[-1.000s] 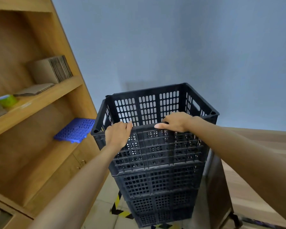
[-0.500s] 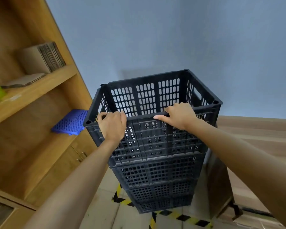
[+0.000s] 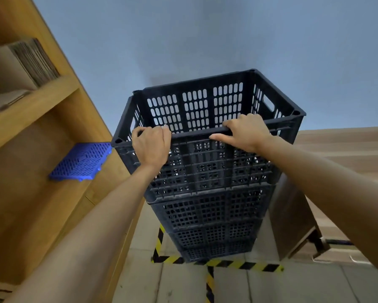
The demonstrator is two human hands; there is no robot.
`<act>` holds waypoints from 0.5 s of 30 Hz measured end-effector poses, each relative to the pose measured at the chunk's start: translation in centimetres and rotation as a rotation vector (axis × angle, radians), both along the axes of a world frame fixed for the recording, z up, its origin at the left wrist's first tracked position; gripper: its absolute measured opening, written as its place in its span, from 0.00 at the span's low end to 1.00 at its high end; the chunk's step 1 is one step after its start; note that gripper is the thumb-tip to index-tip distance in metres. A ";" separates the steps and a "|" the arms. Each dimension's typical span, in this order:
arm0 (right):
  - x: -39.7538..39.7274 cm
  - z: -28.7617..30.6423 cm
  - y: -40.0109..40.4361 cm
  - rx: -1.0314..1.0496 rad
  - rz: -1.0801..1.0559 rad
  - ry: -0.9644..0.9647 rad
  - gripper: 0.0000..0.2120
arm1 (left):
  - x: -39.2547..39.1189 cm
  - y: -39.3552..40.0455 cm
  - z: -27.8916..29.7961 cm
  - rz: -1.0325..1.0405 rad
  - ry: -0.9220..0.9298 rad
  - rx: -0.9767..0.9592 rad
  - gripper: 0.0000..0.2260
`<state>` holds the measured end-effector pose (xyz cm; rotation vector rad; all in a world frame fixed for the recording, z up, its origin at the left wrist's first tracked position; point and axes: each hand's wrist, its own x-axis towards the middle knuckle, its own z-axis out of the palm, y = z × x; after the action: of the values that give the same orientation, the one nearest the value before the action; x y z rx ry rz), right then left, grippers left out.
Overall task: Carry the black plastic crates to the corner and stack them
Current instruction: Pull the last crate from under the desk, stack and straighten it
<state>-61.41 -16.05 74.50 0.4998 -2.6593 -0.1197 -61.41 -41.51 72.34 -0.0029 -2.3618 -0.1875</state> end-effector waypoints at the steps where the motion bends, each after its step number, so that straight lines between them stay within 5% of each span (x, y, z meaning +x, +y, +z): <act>1: 0.0 0.0 -0.2 0.014 0.004 0.000 0.37 | -0.4 -0.3 -0.1 -0.014 0.002 0.005 0.23; 15: -1.6 -1.4 -8.2 0.007 -0.091 0.048 0.24 | -7.8 -7.8 -0.5 -0.170 0.012 0.044 0.22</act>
<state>-63.00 -24.24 73.13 0.3730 -2.6353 -0.1663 -69.26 -49.32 71.81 -0.1836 -2.3448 -0.3211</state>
